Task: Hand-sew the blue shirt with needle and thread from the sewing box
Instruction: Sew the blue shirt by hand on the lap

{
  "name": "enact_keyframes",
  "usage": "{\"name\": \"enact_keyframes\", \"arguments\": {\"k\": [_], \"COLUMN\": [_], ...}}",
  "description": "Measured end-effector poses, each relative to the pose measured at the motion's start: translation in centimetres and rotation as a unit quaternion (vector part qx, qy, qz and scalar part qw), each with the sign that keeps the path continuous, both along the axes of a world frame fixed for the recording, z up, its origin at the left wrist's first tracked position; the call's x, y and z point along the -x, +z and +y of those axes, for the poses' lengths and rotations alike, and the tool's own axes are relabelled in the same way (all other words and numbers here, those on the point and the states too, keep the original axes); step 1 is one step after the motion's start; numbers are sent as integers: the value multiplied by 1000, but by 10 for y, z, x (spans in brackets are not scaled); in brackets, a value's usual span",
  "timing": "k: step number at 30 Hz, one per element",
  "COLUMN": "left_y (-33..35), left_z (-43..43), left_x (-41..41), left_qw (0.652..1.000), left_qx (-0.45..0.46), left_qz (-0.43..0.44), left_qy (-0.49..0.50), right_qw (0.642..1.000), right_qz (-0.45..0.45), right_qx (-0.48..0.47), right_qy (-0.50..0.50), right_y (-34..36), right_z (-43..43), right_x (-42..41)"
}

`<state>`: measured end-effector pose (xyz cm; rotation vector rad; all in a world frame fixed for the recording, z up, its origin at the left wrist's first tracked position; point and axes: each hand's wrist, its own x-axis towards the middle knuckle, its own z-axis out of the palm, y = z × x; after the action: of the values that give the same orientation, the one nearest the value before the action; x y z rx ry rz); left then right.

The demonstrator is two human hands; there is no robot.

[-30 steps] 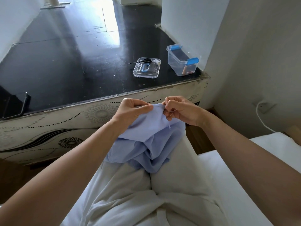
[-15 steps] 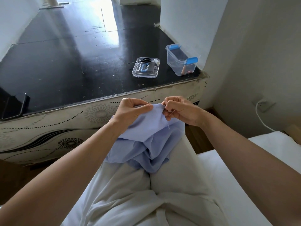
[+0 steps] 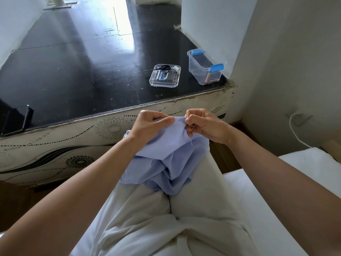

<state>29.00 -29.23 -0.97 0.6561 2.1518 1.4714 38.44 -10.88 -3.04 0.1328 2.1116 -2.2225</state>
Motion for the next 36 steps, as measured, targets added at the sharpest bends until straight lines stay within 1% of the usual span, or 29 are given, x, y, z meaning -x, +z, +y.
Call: {"name": "enact_keyframes", "arguments": {"k": [9, 19, 26, 36], "left_y": [-1, 1, 2, 1], "left_z": [-2, -1, 1, 4], "left_x": [1, 2, 1, -2], "left_qw": [1000, 998, 995, 983], "left_qx": [-5, -31, -42, -74], "left_qz": [-7, -50, -73, -144], "left_qy": [-13, -27, -60, -88], "right_qw": [999, 999, 996, 985], "right_qz": [10, 12, 23, 19], "right_qx": [47, 49, 87, 169], "right_qy": [10, 14, 6, 12], "right_y": [-2, -1, 1, -2], "right_z": [4, 6, 6, 5], "right_x": [-1, -2, -3, -6]}}
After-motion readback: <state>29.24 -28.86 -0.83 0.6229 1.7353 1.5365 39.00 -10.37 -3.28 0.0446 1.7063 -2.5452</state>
